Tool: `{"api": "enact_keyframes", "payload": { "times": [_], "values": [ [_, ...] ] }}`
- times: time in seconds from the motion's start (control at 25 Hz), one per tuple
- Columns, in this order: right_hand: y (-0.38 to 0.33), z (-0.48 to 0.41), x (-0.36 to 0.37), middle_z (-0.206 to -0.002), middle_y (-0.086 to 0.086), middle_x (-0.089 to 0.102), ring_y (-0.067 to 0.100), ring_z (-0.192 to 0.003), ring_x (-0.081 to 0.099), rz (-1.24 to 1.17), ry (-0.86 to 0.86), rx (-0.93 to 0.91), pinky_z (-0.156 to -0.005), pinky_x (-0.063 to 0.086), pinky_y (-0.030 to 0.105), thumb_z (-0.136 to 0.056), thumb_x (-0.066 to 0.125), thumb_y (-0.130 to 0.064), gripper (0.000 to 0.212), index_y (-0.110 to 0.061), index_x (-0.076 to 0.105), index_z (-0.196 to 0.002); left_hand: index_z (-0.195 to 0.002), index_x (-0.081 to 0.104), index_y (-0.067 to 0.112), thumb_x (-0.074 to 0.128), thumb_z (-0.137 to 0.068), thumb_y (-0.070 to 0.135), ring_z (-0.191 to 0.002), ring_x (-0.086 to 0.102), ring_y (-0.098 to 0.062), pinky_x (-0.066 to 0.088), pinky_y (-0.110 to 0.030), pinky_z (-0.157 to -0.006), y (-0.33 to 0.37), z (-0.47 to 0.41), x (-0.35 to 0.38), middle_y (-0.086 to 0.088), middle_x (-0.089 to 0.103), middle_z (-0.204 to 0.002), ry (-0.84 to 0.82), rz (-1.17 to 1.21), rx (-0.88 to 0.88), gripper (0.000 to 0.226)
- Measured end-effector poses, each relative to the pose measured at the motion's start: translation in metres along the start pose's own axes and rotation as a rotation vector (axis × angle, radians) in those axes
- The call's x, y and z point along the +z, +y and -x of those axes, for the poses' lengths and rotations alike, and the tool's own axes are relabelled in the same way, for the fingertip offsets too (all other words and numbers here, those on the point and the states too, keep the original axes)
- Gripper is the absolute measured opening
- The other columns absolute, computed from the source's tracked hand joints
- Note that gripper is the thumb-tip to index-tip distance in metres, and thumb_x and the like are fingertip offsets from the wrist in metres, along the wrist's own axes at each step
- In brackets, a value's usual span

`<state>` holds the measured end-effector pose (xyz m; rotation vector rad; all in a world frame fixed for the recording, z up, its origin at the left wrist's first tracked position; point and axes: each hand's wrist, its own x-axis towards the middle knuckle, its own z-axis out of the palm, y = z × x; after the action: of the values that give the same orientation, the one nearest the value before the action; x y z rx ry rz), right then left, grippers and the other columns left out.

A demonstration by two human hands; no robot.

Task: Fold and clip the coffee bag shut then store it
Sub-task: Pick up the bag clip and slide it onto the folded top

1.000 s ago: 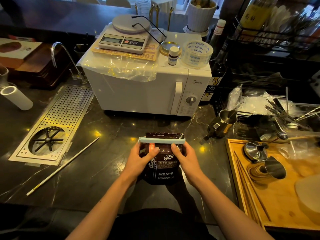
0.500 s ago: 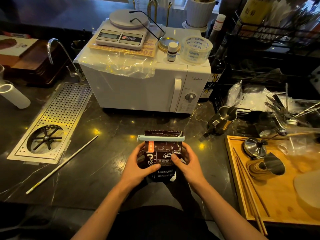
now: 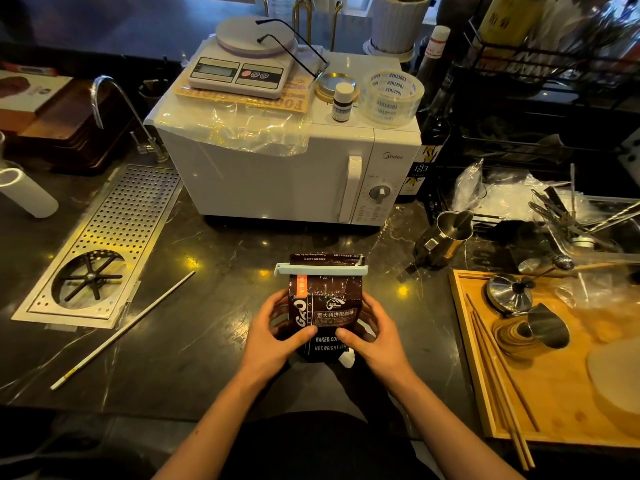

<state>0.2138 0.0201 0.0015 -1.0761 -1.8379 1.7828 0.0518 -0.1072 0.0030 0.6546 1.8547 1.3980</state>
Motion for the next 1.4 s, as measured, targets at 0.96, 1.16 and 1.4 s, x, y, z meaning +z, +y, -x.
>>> {"api": "enact_keyframes", "payload": {
  "times": [0.96,1.16,1.4],
  "values": [
    [-0.014,-0.014,-0.003,-0.132,-0.012,0.058,0.008,-0.127,0.052,0.03,0.032,-0.039,-0.104,0.049,0.046,-0.077,0.08,-0.017,0.063,-0.045,0.049,-0.124,-0.142,0.035,0.032,0.087,-0.067,0.025,-0.118,0.052,0.002,0.042,-0.014,-0.087,0.032,-0.03,-0.001,0.014,0.053,-0.13,0.009,-0.042,0.082,0.091],
    [-0.019,-0.014,0.001,-0.125,-0.013,0.062,0.007,-0.122,0.056,0.031,0.078,-0.067,-0.088,0.052,0.016,-0.078,0.078,-0.008,0.061,-0.04,0.05,-0.121,-0.143,0.036,0.029,0.086,-0.068,0.023,-0.12,0.053,-0.006,0.047,-0.028,-0.097,0.034,-0.033,-0.001,0.009,0.053,-0.131,0.018,-0.043,0.099,0.089],
    [-0.044,-0.022,0.001,-0.116,-0.021,0.062,-0.014,-0.109,0.057,0.039,0.123,-0.129,-0.082,0.053,0.014,-0.078,0.077,-0.007,0.059,-0.04,0.051,-0.12,-0.141,0.037,0.025,0.085,-0.07,0.021,-0.124,0.052,-0.008,0.047,-0.036,-0.103,0.056,-0.039,-0.004,0.006,0.055,-0.133,0.041,-0.039,0.165,0.086]
  ]
}}
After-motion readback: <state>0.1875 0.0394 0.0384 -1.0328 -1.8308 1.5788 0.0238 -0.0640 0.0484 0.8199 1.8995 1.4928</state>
